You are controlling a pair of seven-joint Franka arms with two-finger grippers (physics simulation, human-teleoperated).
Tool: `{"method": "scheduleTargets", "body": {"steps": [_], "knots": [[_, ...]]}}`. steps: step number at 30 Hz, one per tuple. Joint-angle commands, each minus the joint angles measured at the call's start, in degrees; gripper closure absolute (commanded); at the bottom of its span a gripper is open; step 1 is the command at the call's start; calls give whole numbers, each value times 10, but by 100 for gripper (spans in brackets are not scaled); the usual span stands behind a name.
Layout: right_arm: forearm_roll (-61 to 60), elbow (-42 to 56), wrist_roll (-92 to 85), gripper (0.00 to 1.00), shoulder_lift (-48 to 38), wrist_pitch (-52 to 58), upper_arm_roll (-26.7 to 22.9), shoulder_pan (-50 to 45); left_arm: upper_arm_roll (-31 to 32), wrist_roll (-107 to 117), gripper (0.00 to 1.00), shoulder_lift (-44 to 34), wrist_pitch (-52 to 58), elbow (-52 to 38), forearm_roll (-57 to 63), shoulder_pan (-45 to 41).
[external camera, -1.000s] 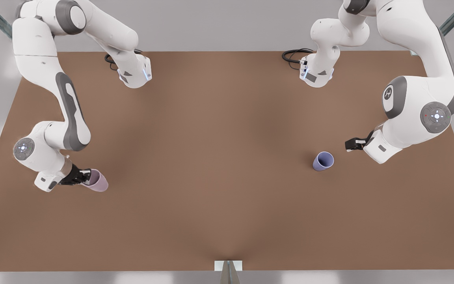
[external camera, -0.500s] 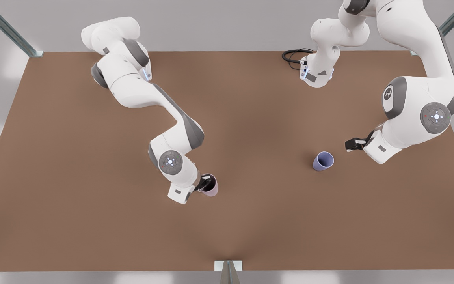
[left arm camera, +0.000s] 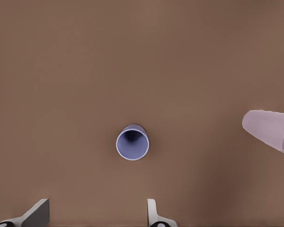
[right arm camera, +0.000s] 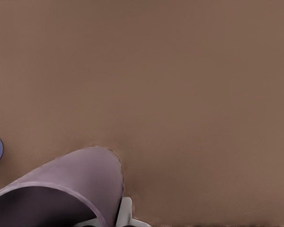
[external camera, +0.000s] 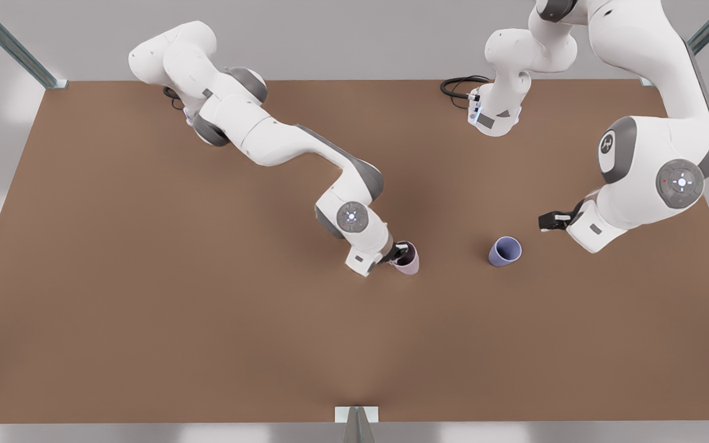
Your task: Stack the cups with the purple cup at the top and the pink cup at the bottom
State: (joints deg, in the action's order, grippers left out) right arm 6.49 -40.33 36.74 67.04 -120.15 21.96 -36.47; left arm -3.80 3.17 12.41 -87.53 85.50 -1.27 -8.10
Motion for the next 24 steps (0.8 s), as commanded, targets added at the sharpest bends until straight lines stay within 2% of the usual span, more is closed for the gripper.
{"method": "scheduleTargets", "body": {"steps": [1, 10, 13, 14, 15, 16, 21, 24], "knots": [[2, 0, 204, 79, 1, -23, 1, -11, 1, -4, 0, 2, 11, 0, 0, 0], [7, -4, 186, 79, 6, 63, -12, -27, 3, -33, 0, -5, 7, 26, 0, -5], [17, -4, 167, 77, 4, 123, -31, -27, 1, -37, 0, -6, -77, 84, 3, -5], [29, -4, 159, 73, 4, 135, -32, -29, 0, -37, 0, -4, -106, 102, 4, -5], [29, -4, 159, 48, 4, 135, -32, -29, 0, -37, 0, -2, -118, 110, 5, -4], [29, -4, 159, 0, 4, 134, -32, -30, 0, -36, 0, -1, -138, 124, 5, -4], [29, -4, 160, 0, 5, 122, -43, -48, 0, -36, 0, 42, -266, 164, 5, 27], [29, -4, 159, 0, 5, 115, -43, -48, 0, -35, 0, 59, -305, 196, 5, 33]]}}
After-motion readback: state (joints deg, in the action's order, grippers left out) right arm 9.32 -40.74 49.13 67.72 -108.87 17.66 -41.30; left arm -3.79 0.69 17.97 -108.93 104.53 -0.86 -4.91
